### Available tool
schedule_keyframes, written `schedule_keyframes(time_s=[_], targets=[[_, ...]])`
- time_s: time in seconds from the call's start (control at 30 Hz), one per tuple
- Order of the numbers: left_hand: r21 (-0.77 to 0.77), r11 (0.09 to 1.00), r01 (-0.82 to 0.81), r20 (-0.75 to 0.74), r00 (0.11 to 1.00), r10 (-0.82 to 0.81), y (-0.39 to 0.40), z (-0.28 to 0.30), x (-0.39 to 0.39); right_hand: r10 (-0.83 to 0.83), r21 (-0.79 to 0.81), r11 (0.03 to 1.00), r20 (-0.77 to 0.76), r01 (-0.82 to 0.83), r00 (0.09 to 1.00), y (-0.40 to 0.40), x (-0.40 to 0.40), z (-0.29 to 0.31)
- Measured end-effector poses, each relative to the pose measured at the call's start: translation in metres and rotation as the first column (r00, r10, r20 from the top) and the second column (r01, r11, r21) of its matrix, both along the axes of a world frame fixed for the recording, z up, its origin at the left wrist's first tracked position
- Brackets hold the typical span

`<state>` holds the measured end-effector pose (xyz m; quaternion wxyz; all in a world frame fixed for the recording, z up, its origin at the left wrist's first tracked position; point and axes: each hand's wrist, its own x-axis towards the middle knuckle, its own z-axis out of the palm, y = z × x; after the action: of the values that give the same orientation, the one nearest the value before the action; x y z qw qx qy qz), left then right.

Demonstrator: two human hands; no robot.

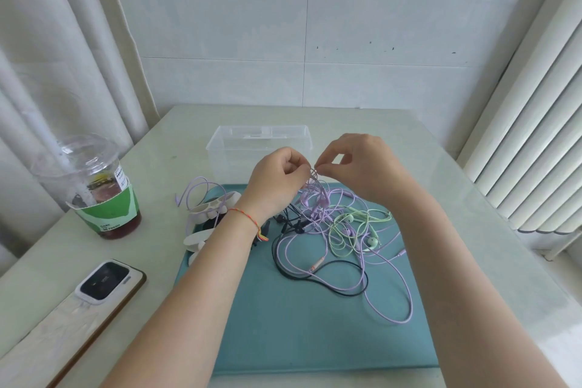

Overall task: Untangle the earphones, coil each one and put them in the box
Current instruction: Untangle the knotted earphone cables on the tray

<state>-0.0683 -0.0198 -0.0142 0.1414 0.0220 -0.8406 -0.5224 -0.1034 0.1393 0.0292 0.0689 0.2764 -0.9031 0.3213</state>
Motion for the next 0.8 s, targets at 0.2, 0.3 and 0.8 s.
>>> schedule_keyframes(time_s=[0.2, 0.3, 0.8], targets=[[-0.048, 0.999, 0.001, 0.076, 0.997, 0.003, -0.001, -0.008, -0.005, -0.052, -0.47, 0.879, 0.069, 0.078, 0.996, 0.002, 0.003, 0.009], [-0.012, 1.0, 0.001, 0.087, 0.996, 0.0, -0.002, -0.008, -0.006, -0.063, -0.615, 0.78, 0.113, 0.12, 0.992, 0.005, 0.001, 0.012], [0.056, 0.973, 0.225, 0.218, 0.948, -0.232, -0.001, -0.009, -0.001, -0.031, -0.617, 0.758, 0.292, 0.213, 0.956, 0.007, -0.007, 0.002]])
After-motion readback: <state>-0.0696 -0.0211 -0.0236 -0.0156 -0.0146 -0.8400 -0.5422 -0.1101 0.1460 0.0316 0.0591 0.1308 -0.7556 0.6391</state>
